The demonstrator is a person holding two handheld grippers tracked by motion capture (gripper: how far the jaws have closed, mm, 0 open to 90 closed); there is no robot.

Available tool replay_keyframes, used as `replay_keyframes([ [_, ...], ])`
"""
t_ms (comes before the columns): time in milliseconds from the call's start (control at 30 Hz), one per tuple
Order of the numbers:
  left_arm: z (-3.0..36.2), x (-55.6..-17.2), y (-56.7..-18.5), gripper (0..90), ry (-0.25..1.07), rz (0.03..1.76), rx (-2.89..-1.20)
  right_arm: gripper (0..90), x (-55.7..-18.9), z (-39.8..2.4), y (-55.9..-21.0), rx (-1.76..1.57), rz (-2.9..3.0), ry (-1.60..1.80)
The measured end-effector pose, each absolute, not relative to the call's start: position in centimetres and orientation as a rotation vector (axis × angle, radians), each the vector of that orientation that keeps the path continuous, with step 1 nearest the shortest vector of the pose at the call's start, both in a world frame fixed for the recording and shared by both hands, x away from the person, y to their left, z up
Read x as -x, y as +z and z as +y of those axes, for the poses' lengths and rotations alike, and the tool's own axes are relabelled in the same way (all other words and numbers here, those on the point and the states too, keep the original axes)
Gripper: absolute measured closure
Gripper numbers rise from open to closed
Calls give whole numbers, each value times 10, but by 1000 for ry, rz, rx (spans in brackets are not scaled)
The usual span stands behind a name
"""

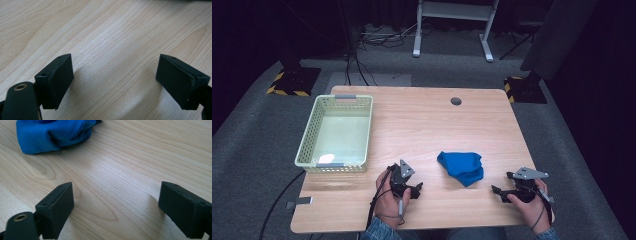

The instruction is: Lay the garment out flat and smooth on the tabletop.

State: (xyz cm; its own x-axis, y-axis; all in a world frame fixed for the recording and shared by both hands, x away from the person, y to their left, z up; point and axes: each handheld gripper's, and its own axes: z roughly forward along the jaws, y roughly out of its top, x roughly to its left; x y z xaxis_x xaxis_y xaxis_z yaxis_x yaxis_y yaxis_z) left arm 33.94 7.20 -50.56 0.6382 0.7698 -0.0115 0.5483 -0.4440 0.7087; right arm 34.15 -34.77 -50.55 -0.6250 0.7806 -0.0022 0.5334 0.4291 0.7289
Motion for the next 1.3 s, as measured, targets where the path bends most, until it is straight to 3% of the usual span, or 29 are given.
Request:
replay_keyframes([
  [167, 72, -340, -505, 138, 410, 1013, -2170, 160, -341, -348, -505, -1124, 2344, 1022],
  [267, 72, -340, -506, 135, 407, 1017, -2165, 225, -340, -347, -503, -1109, 2352, 1020],
  [1300, 72, -340, -506, 135, 408, 1017, -2166, 163, -337, -303, -444, -925, 2356, 1193],
])
